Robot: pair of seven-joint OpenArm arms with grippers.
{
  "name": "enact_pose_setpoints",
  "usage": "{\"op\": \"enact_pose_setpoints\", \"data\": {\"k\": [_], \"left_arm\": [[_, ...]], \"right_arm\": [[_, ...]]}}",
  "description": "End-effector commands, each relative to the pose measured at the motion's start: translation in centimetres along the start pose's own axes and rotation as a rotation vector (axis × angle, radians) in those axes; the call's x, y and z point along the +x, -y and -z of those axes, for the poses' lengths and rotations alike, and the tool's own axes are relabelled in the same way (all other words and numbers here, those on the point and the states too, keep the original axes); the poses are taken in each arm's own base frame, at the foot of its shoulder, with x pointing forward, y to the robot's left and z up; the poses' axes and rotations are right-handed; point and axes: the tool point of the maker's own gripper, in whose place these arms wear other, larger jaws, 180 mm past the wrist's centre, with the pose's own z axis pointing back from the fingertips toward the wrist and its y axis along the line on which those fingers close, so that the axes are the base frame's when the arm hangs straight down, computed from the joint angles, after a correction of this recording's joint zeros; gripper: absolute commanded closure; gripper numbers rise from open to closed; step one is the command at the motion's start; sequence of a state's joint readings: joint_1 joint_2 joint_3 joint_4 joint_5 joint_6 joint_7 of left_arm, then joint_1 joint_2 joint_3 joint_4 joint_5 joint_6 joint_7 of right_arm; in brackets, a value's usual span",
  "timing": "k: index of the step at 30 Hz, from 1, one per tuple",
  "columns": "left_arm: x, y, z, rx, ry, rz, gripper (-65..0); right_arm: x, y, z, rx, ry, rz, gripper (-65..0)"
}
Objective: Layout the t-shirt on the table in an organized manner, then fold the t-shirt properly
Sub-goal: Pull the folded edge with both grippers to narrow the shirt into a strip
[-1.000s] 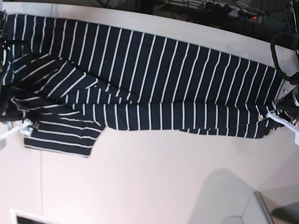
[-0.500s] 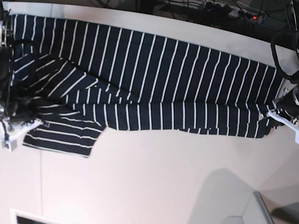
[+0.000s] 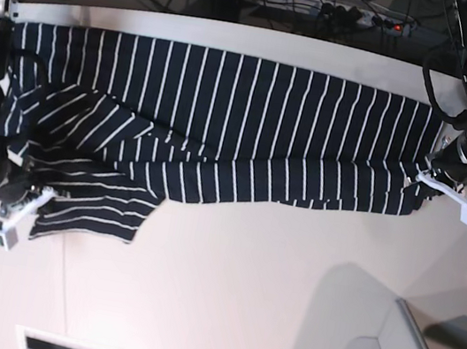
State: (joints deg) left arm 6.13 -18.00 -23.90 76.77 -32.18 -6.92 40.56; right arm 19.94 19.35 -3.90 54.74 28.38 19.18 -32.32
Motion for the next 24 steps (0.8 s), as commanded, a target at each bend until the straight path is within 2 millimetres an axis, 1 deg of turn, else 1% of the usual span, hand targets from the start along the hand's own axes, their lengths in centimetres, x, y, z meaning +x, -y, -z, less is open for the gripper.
{"op": "enact_pose_setpoints", "data": {"k": [1,5,8,10,13,15,19,23,24], "left_arm": [[2.1,-0.2,-0.4,0.0,0.055,0.015,0.0],[2.4,-0.3,-0.5,0.003,0.06,0.02,0.0],[2.8,-0.4,-0.6,0.005,0.065,0.026,0.0],[3.2,-0.7,-0.7,0.011,0.07,0.035,0.0],[3.6,-1.1,-0.8,0.019,0.074,0.044,0.0],[3.6,-1.1,-0.9,0.02,0.075,0.045,0.0],[3.7,-1.1,-0.9,0.019,0.076,0.045,0.0],[3.7,-1.1,-0.8,0.018,0.075,0.046,0.0],[3.5,-0.7,-0.7,0.012,0.068,0.054,0.0]], "right_arm": [[3.1,0.4,-1.7,-0.004,0.07,-0.011,0.0],[2.6,-0.2,-5.2,-0.015,0.065,-0.038,0.0],[2.1,-1.2,-7.7,-0.024,0.063,-0.09,0.0],[1.0,-1.1,-9.1,-0.042,0.038,-0.101,0.0],[-1.1,-1.0,-10.7,-0.061,-0.002,-0.064,0.0],[-2.7,-1.0,-11.5,-0.071,-0.033,-0.045,0.0],[-5.3,-2.3,-12.4,-0.059,-0.066,-0.039,0.0],[-7.5,-3.5,-12.4,-0.037,-0.101,-0.02,0.0],[-8.0,-3.6,-12.4,-0.036,-0.112,-0.016,0.0]]}}
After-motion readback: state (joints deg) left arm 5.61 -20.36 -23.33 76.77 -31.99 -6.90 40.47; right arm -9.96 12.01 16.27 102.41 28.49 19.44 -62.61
